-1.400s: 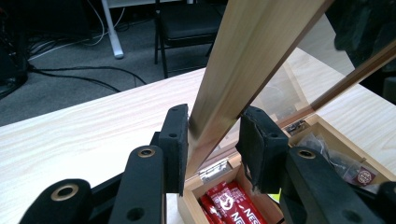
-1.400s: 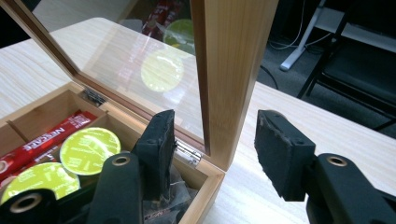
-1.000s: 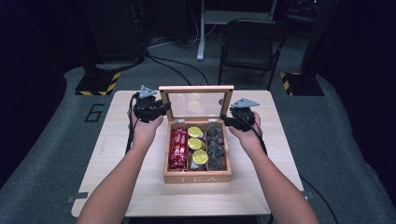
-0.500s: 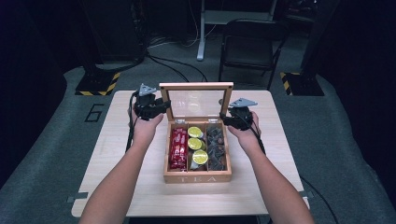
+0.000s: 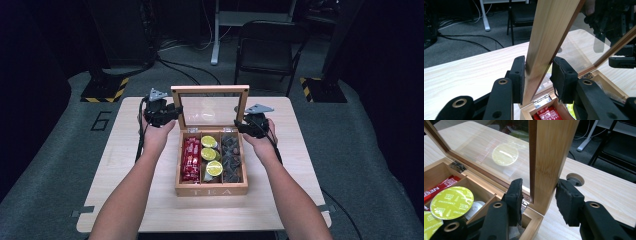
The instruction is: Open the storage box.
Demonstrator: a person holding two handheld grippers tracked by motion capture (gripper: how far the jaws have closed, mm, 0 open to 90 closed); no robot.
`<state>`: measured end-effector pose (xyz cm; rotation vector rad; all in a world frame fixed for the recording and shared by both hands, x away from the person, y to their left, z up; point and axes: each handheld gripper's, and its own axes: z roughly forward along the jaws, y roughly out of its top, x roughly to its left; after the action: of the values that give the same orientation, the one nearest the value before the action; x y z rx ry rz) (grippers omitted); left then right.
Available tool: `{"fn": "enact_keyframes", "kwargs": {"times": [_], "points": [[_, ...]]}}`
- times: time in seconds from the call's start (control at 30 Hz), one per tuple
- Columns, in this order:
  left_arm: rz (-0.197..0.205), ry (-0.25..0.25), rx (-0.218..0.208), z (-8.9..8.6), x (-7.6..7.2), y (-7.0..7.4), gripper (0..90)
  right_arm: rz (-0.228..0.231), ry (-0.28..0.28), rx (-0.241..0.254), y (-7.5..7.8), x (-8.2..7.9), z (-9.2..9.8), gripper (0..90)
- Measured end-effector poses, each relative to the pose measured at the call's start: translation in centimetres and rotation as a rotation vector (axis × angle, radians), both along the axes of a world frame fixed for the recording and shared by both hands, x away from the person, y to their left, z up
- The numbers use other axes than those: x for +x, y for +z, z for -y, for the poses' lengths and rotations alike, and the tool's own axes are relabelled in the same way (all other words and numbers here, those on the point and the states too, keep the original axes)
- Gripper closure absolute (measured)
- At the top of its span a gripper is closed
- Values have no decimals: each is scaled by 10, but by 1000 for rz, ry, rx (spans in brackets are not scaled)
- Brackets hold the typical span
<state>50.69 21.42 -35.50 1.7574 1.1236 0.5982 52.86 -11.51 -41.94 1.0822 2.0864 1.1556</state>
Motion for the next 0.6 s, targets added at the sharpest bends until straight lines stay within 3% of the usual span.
{"fn": "enact_keyframes", "kwargs": {"times": [0.6], "points": [[5, 0, -9, -1, 5, -2, 644, -13, -19, -10, -2, 6, -2, 619]]}}
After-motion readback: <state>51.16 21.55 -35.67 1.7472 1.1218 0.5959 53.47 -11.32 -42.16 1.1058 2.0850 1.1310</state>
